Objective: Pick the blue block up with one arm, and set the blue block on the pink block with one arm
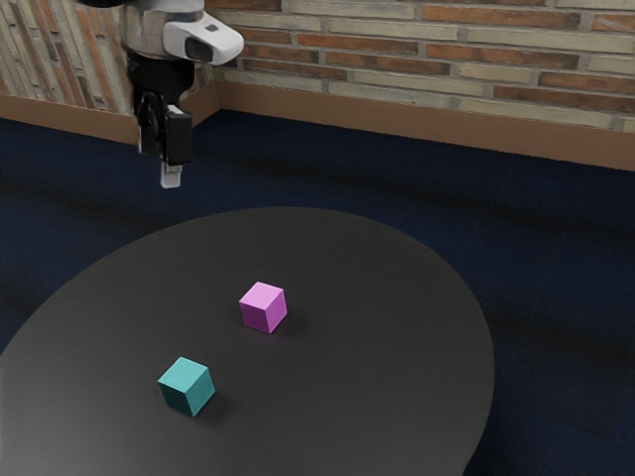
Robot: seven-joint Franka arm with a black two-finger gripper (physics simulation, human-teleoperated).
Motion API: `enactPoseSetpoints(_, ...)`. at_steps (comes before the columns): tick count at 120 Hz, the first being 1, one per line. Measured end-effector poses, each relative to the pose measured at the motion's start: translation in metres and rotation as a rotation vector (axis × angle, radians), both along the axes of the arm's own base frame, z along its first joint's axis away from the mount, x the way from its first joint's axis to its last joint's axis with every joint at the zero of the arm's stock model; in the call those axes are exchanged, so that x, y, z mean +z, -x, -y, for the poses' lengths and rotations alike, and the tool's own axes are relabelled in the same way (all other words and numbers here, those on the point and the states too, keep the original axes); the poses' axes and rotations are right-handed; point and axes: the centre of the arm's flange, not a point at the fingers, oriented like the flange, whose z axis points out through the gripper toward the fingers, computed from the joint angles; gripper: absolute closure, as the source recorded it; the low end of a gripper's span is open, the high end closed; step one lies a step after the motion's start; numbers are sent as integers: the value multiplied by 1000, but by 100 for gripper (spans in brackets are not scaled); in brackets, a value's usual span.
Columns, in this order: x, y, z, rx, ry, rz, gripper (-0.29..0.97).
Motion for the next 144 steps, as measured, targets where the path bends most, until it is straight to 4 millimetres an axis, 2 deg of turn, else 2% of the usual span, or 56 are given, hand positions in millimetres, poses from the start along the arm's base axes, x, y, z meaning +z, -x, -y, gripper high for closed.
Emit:
enactPoseSetpoints(15,-2,-2,8,-45,5,-13,0)
enactPoseSetpoints(24,-8,-1,4,-50,7,-29,0)
enactPoseSetpoints(32,-33,1,-2,-45,0,-69,0)
enactPoseSetpoints(40,-51,15,-13,0,11,-91,0)
enactPoseSetpoints(51,-85,38,-5,24,-3,-96,0)
enactPoseSetpoints(61,-118,49,0,43,-10,-105,0)
enactPoseSetpoints(72,-138,56,3,68,4,-99,0)
enactPoseSetpoints(94,-165,77,-18,174,-14,-60,0)
enactPoseSetpoints(112,-205,89,-41,259,-40,-44,0)
enactPoseSetpoints(127,-218,84,-62,316,-56,-7,0)
enactPoseSetpoints(144,-260,69,-79,355,-46,-28,0)
